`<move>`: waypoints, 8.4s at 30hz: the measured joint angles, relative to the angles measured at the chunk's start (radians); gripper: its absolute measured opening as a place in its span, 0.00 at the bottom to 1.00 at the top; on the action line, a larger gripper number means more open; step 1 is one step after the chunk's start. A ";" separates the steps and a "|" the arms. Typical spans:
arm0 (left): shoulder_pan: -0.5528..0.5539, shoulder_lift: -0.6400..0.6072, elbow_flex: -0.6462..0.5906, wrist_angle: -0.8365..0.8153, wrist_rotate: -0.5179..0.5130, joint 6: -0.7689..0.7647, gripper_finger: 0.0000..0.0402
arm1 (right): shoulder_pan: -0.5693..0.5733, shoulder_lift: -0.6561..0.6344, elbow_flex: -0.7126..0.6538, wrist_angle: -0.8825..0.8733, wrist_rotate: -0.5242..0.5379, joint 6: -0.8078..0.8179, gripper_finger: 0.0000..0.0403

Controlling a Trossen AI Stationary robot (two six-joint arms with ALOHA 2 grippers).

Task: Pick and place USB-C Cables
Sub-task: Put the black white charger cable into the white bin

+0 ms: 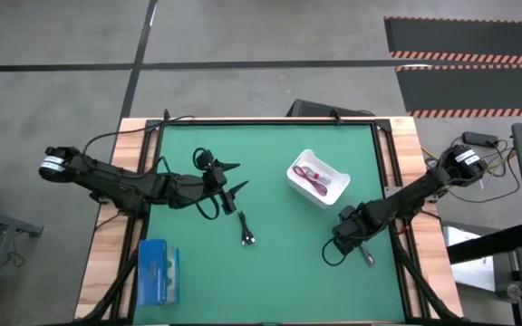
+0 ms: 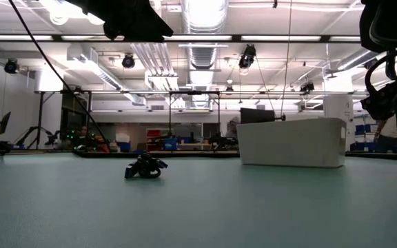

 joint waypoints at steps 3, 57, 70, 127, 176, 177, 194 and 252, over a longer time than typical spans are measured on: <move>0.000 0.000 0.000 0.000 0.000 0.000 0.61 | 0.000 0.000 0.000 0.003 0.000 0.000 0.15; 0.000 0.000 0.000 0.001 0.000 0.000 0.61 | -0.089 0.163 0.575 -0.213 0.003 -0.357 0.05; 0.000 0.000 0.000 0.000 0.000 0.001 0.61 | -0.232 0.222 0.725 -0.370 0.022 -0.548 0.05; 0.000 0.000 0.000 0.002 0.000 0.005 0.61 | -0.734 0.210 0.726 -0.419 0.057 -0.970 0.05; 0.000 0.000 0.000 0.012 0.000 0.035 0.61 | -0.843 0.386 0.795 -0.432 0.187 -1.142 0.05; 0.000 0.000 0.000 0.012 0.000 0.035 0.61 | -0.843 0.386 0.790 -0.428 0.187 -1.142 0.05; 0.000 0.000 0.000 0.012 0.000 0.035 0.61 | -0.843 0.386 0.690 -0.311 0.186 -1.146 0.05; 0.000 0.000 0.000 0.012 0.000 0.035 0.61 | -0.843 0.385 0.547 -0.130 0.237 -1.203 0.10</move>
